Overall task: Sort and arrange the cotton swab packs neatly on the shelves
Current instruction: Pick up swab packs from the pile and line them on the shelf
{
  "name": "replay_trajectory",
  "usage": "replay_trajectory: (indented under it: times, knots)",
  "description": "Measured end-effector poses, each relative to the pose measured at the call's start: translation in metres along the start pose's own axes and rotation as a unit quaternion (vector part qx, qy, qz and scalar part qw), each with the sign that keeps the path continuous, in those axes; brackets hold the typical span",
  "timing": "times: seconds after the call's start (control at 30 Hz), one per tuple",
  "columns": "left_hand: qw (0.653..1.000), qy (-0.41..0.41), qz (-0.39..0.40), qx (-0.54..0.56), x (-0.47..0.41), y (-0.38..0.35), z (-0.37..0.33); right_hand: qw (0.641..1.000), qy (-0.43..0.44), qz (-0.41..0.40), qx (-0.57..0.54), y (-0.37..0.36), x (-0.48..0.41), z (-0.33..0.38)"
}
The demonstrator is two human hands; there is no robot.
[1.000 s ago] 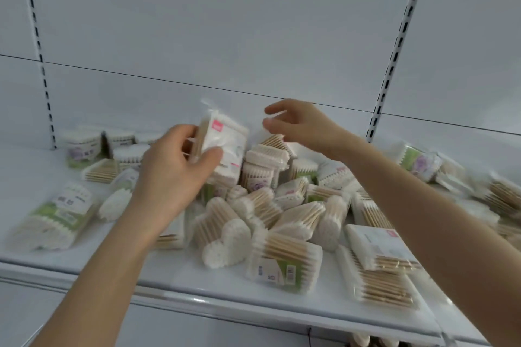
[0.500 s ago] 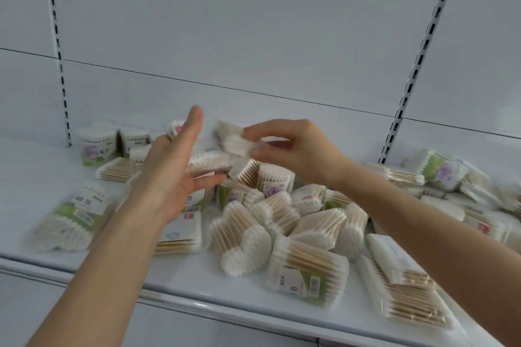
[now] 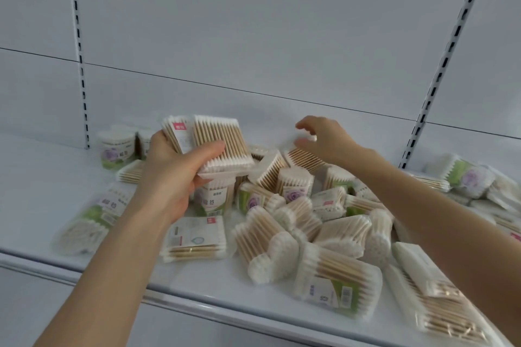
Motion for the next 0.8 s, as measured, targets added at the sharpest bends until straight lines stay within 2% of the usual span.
replay_trajectory:
  times: [0.1,0.27,0.4,0.5,0.57,0.6,0.63,0.7,0.73,0.8]
  knots:
    - [1.0,-0.009,0.003,-0.012,0.001,0.004,-0.001,0.991,-0.037,0.062,0.112,-0.016,-0.004,-0.012]
    - [1.0,-0.018,0.008,-0.017,0.005,0.01,0.001,0.956,0.003,0.051,0.288,-0.016,-0.002,-0.01]
    - [0.999,-0.027,0.014,-0.016,0.012,0.017,0.001,0.95,0.022,0.028,0.312,-0.008,0.005,-0.013]
    - [0.999,-0.043,0.0,-0.017,0.02,0.024,0.0,0.98,-0.045,-0.021,0.191,0.011,0.012,-0.016]
    - [0.999,-0.049,-0.015,-0.016,0.025,0.026,-0.001,0.988,-0.095,-0.113,0.039,0.027,0.019,-0.014]
    - [0.998,-0.052,-0.023,-0.011,0.028,0.026,0.0,0.981,-0.114,-0.144,-0.065,0.035,0.023,-0.009]
    - [0.998,-0.055,-0.03,-0.004,0.032,0.026,0.0,0.962,-0.131,-0.152,-0.185,0.042,0.027,-0.002]
    - [0.997,-0.061,-0.043,0.016,0.041,0.023,0.0,0.898,-0.155,-0.098,-0.401,0.052,0.041,0.022]
    - [0.996,-0.062,-0.048,0.03,0.047,0.022,-0.001,0.868,-0.158,-0.055,-0.467,0.055,0.049,0.035]
    - [0.995,-0.059,-0.054,0.065,0.059,0.017,-0.004,0.843,-0.149,0.018,-0.517,0.057,0.065,0.061]
Point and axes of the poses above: each hand's wrist, its own x-axis away from the middle knuckle, its own y-axis out of the back of the hand, z = x × y, the point moved 2 cm from there along -x, towards the middle knuckle, and after that the axes turned 7 degrees about -z, right-handed, at the moved point
